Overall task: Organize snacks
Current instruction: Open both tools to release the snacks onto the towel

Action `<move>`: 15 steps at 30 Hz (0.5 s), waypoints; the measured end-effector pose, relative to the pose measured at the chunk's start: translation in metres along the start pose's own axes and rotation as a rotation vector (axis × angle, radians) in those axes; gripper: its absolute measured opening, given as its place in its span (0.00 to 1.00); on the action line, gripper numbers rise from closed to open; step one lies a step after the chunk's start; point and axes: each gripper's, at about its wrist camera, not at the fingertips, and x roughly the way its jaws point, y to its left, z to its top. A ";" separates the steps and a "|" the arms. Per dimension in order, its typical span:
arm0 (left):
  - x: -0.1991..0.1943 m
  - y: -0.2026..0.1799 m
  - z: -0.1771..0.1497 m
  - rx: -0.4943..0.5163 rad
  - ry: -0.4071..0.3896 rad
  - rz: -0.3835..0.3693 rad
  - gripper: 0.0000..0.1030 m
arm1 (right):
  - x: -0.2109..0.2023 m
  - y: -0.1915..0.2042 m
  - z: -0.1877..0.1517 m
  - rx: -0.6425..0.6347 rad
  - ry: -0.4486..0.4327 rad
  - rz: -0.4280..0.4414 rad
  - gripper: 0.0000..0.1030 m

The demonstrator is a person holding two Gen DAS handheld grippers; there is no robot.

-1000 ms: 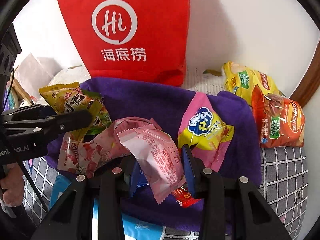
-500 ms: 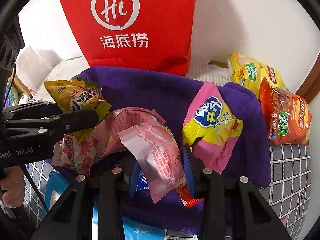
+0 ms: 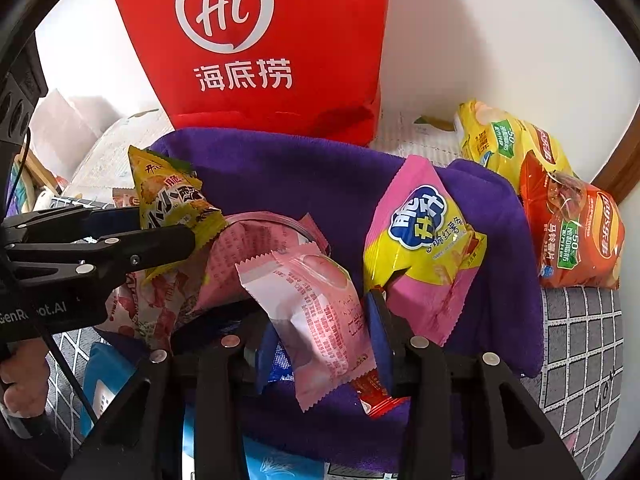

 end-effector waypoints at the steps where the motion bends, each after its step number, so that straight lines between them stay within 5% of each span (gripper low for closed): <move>1: 0.000 0.001 0.000 0.000 0.002 0.002 0.51 | 0.001 0.000 0.000 0.000 0.001 0.003 0.42; 5: 0.001 0.000 0.000 0.003 0.003 0.025 0.59 | 0.001 0.003 0.000 -0.006 -0.002 0.022 0.55; 15: -0.014 0.001 0.002 0.000 -0.032 -0.011 0.70 | -0.015 0.006 0.002 -0.003 -0.066 0.056 0.65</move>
